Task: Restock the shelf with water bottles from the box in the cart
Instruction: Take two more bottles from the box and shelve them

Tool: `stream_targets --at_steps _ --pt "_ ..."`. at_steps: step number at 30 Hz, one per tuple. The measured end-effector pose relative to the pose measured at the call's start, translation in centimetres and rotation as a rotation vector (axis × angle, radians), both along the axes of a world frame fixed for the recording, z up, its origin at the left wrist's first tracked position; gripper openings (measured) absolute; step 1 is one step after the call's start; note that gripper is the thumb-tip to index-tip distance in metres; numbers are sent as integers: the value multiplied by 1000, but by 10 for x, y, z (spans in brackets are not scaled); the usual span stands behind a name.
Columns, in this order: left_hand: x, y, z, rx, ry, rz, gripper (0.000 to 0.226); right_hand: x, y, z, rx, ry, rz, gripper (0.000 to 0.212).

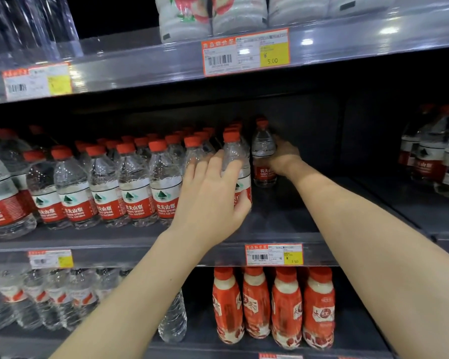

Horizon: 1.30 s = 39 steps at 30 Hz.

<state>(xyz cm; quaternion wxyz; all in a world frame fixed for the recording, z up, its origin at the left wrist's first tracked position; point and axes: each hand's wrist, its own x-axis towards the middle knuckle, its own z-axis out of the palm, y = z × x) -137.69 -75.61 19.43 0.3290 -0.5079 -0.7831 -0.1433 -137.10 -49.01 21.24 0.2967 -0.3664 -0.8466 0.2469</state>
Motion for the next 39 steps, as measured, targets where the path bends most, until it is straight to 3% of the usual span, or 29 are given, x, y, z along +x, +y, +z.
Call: stream_targets --at_steps 7,12,17,22,34,39 --pt "-5 0 -4 15 -26 -23 56 2 -3 -2 -7 18 0 78" --pt "-3 -4 -5 38 -47 -62 58 7 -3 -9 -116 82 22 84" --pt "4 -6 0 37 -43 -92 58 25 -4 -13 -135 -30 -4 91" --pt "13 -8 3 54 -43 -130 59 54 -10 -16 46 -115 -3 62" --pt "59 -11 -1 -72 -68 -100 60 175 -53 -17 345 -261 -17 61" --pt "81 6 15 -180 -145 -75 63 210 -59 -6 399 -418 -52 71"
